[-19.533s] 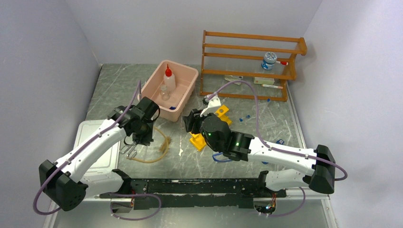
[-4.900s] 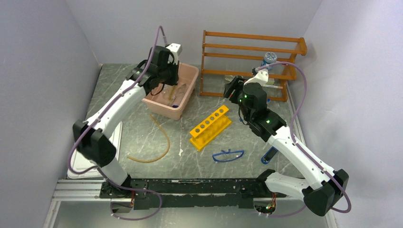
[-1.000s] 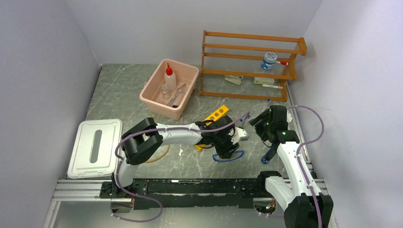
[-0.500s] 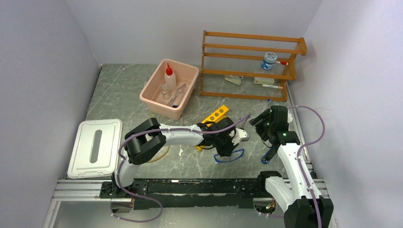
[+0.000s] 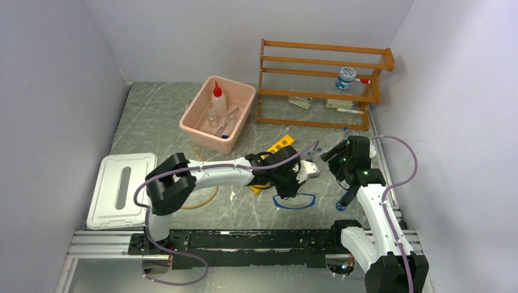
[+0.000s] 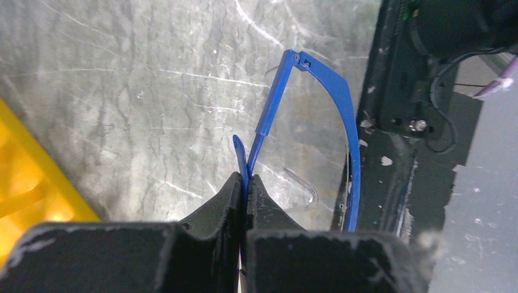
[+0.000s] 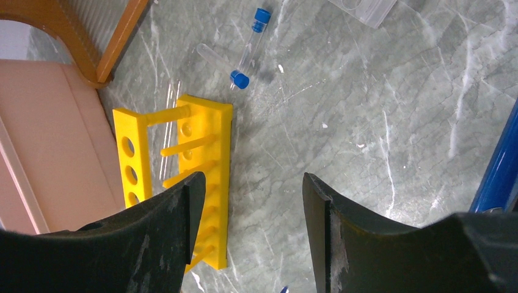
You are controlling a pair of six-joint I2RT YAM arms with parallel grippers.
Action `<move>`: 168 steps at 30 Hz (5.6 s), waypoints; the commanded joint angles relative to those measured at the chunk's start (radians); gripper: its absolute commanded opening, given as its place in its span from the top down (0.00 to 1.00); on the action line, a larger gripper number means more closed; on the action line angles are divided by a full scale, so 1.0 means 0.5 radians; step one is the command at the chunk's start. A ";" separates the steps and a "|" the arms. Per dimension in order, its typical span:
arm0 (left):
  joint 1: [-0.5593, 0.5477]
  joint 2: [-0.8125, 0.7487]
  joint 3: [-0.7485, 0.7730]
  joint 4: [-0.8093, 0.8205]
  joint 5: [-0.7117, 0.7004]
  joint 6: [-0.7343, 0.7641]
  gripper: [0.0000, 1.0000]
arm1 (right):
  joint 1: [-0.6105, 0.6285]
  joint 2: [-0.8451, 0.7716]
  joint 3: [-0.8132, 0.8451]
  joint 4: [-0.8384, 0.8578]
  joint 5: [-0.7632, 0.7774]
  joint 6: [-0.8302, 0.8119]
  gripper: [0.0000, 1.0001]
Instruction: Organize the chemistry lab equipment
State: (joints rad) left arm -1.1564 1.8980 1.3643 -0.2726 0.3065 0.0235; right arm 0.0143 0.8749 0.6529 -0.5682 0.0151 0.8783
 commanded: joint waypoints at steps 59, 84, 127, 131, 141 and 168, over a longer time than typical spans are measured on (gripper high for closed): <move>1.377 0.464 0.764 -0.120 -0.898 -0.475 0.95 | -0.018 0.178 0.071 0.303 -0.078 -0.045 0.37; 1.380 0.098 0.922 -0.523 -0.680 -0.451 0.47 | -0.018 0.109 0.154 0.273 -0.021 -0.152 0.37; 0.895 -1.164 -1.195 -0.617 -0.778 -1.119 0.53 | -0.019 -0.001 0.083 0.195 -0.112 -0.288 0.39; 0.858 -1.127 -1.311 -0.477 -0.858 -1.144 0.54 | -0.017 -0.008 0.079 0.192 -0.113 -0.286 0.39; 0.803 -0.977 -1.366 -0.405 -0.991 -1.168 0.60 | -0.019 0.010 0.083 0.227 -0.135 -0.301 0.39; 0.604 -1.165 -1.209 -0.465 -0.999 -1.059 0.95 | -0.017 0.039 0.129 0.277 -0.127 -0.263 0.39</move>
State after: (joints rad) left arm -0.8406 1.4094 0.6945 -0.4458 -0.2161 -0.5198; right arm 0.0139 0.9012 0.6991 -0.4492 -0.0528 0.7441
